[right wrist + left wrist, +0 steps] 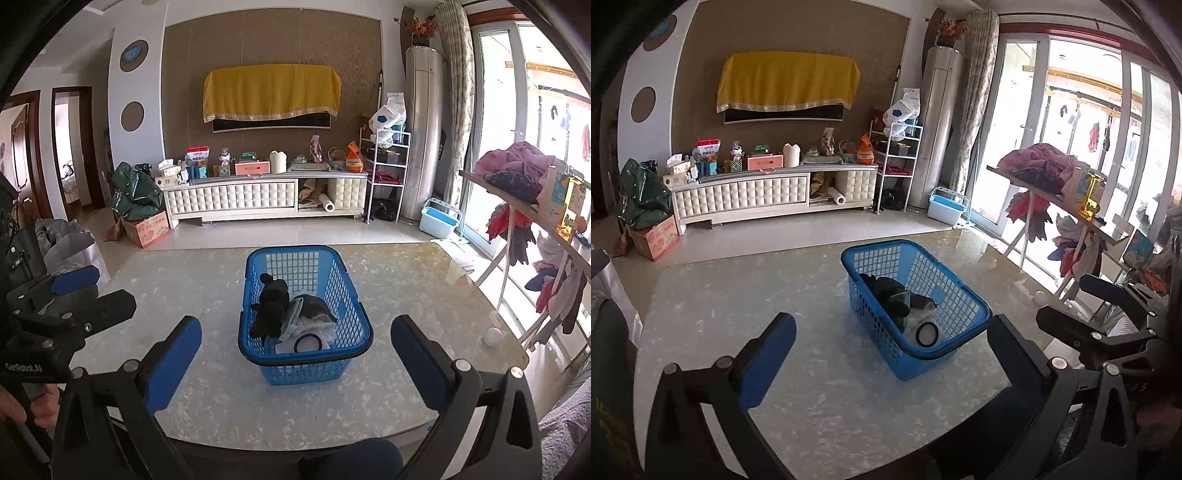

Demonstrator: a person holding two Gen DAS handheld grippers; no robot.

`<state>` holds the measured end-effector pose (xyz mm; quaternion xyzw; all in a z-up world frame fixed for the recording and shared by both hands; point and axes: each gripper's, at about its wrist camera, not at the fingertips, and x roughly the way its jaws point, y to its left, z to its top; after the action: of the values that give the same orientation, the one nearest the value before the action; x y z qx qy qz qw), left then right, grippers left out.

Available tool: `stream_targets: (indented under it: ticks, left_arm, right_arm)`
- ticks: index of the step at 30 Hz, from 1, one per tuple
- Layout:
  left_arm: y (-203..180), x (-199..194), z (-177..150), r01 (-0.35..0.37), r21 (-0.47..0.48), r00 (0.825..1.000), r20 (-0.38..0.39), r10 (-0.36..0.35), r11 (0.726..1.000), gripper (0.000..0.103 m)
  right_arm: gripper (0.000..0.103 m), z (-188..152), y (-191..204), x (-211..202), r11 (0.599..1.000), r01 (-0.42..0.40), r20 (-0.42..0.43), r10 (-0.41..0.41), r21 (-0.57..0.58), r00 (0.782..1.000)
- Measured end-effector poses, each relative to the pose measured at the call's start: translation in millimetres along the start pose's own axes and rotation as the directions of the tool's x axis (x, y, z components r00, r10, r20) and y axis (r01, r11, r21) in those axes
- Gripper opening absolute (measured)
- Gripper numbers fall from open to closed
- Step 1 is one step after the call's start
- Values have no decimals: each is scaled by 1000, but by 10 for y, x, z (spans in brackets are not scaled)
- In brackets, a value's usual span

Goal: Organize soft objects

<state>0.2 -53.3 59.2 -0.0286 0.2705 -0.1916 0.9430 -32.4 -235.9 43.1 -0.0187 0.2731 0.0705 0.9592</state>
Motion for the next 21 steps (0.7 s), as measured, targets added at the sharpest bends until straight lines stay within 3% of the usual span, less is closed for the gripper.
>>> stream_targets:
  ticks: [21]
  left_arm:
    - [-116, -32, -4, -12, 34, 1000, 15, 12, 999, 103]
  right_arm:
    - [103, -27, -8, -20, 1000, 1, 2, -1, -2, 1000]
